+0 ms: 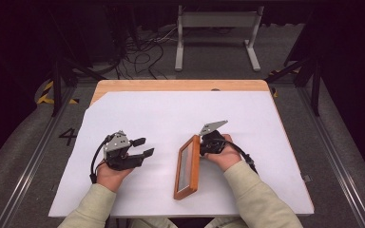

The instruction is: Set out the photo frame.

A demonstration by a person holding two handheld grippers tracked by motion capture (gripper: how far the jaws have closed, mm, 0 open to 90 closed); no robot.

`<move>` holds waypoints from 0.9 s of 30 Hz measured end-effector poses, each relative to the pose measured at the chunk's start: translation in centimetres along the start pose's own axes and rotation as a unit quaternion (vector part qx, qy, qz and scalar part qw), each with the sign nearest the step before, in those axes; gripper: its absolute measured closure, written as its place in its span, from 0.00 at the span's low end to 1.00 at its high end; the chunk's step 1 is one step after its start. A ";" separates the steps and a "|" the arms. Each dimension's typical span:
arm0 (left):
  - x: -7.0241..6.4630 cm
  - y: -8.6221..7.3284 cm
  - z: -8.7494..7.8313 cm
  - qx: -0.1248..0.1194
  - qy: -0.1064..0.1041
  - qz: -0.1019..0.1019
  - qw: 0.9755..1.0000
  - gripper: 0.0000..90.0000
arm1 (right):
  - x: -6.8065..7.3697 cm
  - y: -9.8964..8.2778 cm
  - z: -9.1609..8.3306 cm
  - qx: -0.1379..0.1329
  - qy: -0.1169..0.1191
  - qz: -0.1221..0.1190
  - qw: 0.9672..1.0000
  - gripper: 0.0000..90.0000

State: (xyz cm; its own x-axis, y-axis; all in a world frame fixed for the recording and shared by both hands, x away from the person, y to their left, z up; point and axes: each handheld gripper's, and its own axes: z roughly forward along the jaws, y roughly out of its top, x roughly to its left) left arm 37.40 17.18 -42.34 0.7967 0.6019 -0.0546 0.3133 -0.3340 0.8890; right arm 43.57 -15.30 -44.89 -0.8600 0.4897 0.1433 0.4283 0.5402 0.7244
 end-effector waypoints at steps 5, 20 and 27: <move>0.0 0.1 0.1 -0.001 -0.002 0.001 1.000 0.51 | 0.2 1.3 1.5 -0.003 0.011 -0.004 1.000 1.00; 0.5 0.0 -0.1 -0.003 0.002 -0.008 1.000 0.50 | 0.1 1.4 -0.7 -0.008 -0.036 -0.004 0.999 0.92; 1.1 -0.5 -1.2 -0.009 0.015 -0.023 1.000 0.49 | 0.1 0.8 -4.1 -0.006 -0.050 0.021 0.999 0.82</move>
State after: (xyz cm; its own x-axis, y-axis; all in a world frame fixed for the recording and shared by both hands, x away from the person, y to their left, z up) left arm 37.51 18.88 -42.27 0.7654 0.6383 -0.0819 0.3398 -0.2928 0.8938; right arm 42.65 -17.64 -41.54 -0.8090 0.5780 0.1071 0.4599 0.5088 0.7278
